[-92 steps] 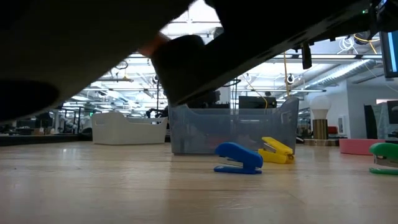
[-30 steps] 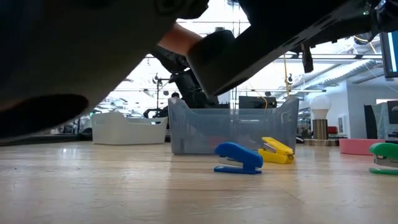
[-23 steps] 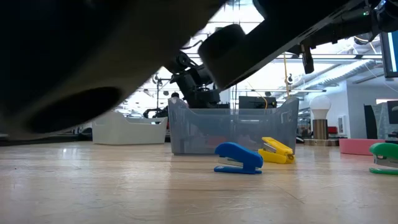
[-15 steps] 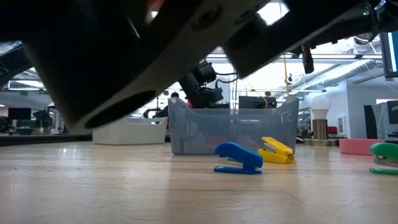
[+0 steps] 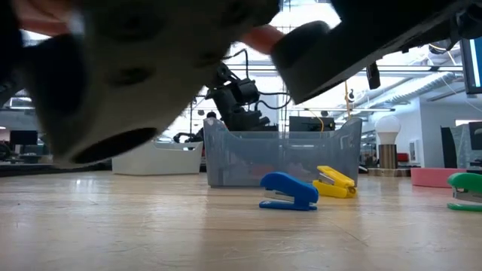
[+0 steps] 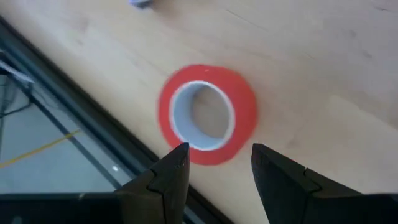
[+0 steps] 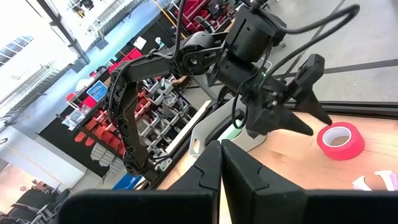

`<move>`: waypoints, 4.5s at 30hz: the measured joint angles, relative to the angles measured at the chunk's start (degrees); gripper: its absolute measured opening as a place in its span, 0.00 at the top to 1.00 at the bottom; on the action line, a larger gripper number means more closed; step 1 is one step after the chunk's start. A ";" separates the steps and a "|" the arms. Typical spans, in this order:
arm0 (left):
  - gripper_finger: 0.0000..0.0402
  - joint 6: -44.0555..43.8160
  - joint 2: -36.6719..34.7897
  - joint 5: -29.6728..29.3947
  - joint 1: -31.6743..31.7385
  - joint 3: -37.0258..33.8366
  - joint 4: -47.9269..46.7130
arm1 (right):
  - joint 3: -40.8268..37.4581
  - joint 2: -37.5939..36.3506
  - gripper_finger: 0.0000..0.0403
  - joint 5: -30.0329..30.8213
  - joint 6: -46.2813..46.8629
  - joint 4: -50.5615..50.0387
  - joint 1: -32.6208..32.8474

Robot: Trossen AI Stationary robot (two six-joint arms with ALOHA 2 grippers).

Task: Pick and place Stapler, Stapler remover, tape
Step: Put the orange tape into the white bin

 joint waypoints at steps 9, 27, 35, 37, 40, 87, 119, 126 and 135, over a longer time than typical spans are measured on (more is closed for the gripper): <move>0.56 4.37 0.00 4.15 0.07 0.00 1.04 | 0.00 -0.01 0.99 0.04 0.39 0.00 -0.02; 0.56 8.13 1.68 -0.13 0.93 0.00 0.09 | 0.00 0.01 0.99 0.08 0.61 -1.18 -0.02; 0.56 6.99 0.15 -0.31 -0.72 0.00 1.21 | 0.00 0.03 0.99 0.02 0.61 -3.57 -0.02; 0.56 7.00 -0.52 -0.19 -0.92 0.00 1.37 | 0.00 0.03 0.99 -0.03 0.61 -3.98 -0.02; 0.56 7.12 -0.57 1.07 -0.85 0.00 0.74 | 0.00 0.03 0.99 -0.05 0.60 -3.91 -0.02; 0.56 23.01 0.39 3.20 -0.26 0.00 -1.82 | 0.00 0.05 0.99 0.07 2.14 -3.62 -0.02; 0.56 10.18 3.30 6.90 0.94 -0.09 -0.36 | -0.02 0.58 0.99 0.04 2.69 -6.47 -0.02; 0.56 8.98 3.32 6.12 0.92 -0.09 0.01 | -0.02 0.58 0.99 0.04 2.56 -6.45 0.00; 0.86 6.83 3.58 5.51 0.83 -0.09 3.62 | -0.02 0.59 0.99 0.04 2.56 -5.92 0.00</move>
